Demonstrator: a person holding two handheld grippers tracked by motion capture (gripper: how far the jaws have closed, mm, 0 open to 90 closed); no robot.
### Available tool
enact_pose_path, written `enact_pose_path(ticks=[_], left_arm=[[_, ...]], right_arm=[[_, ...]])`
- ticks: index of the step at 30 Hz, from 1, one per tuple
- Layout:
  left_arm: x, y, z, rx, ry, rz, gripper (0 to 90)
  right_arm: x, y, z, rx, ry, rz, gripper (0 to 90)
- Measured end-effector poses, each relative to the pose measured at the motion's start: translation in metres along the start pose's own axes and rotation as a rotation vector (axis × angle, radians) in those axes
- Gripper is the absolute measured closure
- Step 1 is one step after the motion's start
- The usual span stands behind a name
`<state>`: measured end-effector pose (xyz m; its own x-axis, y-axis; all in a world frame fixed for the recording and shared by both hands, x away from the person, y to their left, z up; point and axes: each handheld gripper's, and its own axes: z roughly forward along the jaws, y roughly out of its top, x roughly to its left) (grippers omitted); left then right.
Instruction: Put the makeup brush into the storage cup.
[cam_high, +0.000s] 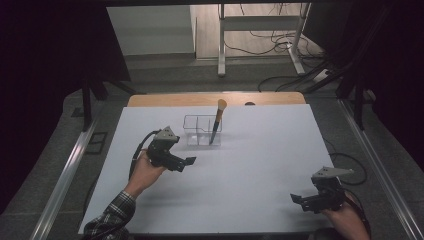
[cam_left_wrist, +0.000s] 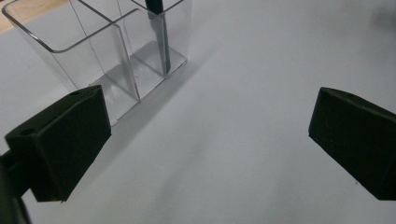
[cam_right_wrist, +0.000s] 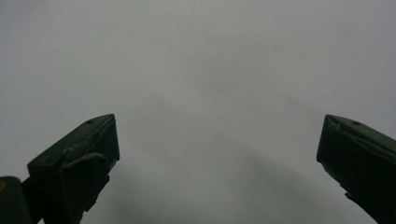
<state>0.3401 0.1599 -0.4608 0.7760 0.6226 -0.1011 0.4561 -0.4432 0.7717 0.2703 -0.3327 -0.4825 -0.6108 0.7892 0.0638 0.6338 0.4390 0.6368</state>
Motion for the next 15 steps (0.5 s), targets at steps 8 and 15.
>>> enact_pose_path(ticks=[8,15], left_arm=[[0.001,-0.006,-0.007,-0.027,-0.006,-0.039,0.0],[0.001,-0.012,-0.012,-0.029,0.002,-0.058,0.0]], right_arm=[[0.0,0.0,0.0,0.001,0.0,-0.001,0.0],[0.0,0.0,0.0,0.0,0.001,-0.001,0.0]])
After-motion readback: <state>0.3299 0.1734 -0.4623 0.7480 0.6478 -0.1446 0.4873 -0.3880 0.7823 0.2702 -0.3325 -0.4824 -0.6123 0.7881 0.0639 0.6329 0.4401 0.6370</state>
